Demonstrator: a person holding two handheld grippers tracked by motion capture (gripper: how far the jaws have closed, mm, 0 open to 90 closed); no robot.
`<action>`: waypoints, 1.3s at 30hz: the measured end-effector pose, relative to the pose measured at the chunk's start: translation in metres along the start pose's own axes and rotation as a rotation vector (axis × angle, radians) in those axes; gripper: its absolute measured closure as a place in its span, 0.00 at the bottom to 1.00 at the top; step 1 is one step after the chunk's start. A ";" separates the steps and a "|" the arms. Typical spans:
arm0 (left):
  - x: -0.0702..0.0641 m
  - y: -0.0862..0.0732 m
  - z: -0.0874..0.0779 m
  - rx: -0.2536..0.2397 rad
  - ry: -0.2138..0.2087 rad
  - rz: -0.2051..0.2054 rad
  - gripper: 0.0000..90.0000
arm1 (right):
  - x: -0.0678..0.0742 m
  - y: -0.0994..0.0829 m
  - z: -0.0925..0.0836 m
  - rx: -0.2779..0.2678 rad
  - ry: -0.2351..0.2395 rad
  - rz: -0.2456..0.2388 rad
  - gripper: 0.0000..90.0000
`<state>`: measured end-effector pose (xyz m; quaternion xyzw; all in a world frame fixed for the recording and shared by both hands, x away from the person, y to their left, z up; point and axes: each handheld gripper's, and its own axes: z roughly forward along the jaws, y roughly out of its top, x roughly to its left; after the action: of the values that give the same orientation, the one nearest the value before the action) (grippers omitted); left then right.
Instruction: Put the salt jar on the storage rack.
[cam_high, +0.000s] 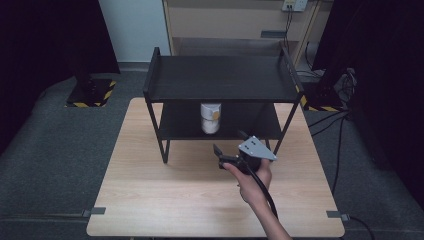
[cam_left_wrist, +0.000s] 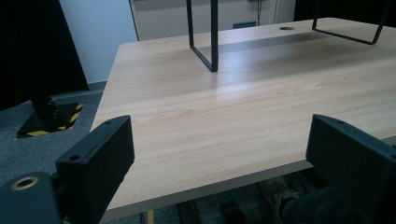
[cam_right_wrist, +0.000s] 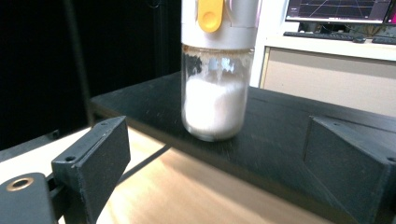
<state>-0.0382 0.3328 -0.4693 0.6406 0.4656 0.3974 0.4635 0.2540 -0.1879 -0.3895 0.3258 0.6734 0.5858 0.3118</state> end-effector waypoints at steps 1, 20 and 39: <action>0.000 0.000 0.000 0.000 -0.001 0.001 0.07 | 0.000 0.000 -0.008 0.005 0.001 0.003 0.09; -0.005 0.001 -0.004 -0.004 0.003 0.020 0.07 | 0.014 -0.027 -0.183 0.072 -0.048 0.015 0.09; -0.005 0.002 -0.005 0.016 0.011 0.033 0.07 | 0.056 -0.084 -0.259 0.312 -0.181 0.060 0.09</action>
<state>-0.0434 0.3287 -0.4669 0.6497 0.4607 0.4050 0.4490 0.0069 -0.3035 -0.4444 0.4415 0.7152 0.4519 0.2991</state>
